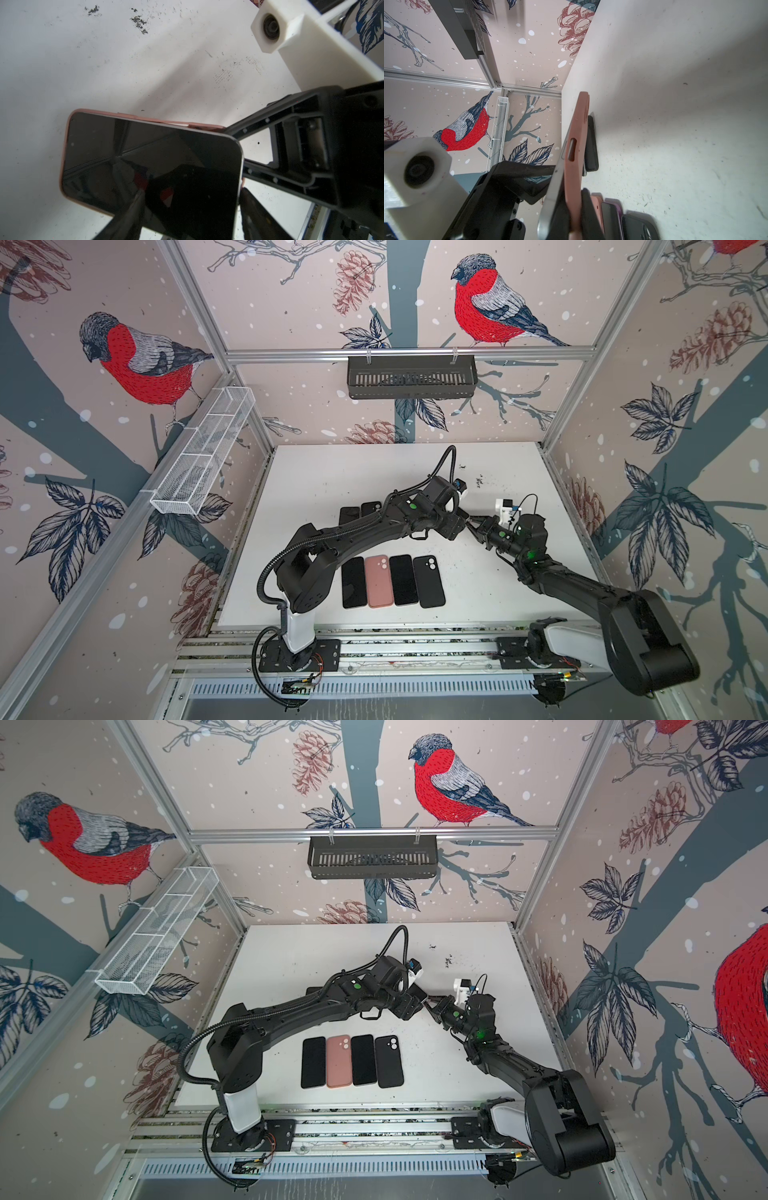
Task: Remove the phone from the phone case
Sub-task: 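Pull the silver phone out with the left gripper while the right holds the pink case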
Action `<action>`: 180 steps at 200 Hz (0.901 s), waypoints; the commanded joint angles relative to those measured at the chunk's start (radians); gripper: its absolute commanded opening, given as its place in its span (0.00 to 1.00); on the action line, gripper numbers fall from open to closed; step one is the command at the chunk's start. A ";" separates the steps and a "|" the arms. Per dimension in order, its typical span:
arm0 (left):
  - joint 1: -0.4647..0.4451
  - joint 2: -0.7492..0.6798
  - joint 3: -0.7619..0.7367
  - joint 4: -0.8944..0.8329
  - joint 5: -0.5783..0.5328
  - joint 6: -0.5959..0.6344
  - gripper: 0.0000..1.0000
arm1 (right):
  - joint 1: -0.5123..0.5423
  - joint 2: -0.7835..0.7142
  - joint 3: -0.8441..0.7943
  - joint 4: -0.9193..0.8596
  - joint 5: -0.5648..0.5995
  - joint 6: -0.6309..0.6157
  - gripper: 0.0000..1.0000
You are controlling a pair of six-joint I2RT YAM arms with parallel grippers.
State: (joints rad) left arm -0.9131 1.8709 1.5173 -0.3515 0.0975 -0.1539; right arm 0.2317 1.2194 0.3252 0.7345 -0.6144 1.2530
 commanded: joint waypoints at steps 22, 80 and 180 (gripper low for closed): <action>-0.007 0.001 0.007 -0.008 -0.215 -0.015 0.54 | 0.017 -0.004 0.006 0.048 -0.006 -0.006 0.00; -0.018 0.002 0.003 -0.009 -0.246 -0.001 0.40 | 0.049 0.008 -0.014 0.076 0.012 0.005 0.00; -0.025 -0.115 -0.058 0.002 -0.246 0.099 0.04 | 0.053 0.017 -0.031 0.033 0.037 -0.006 0.00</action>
State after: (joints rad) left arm -0.9321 1.8313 1.4887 -0.3756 -0.0963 -0.1226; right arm 0.2874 1.2377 0.2985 0.7555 -0.5915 1.2606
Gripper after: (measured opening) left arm 0.106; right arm 0.092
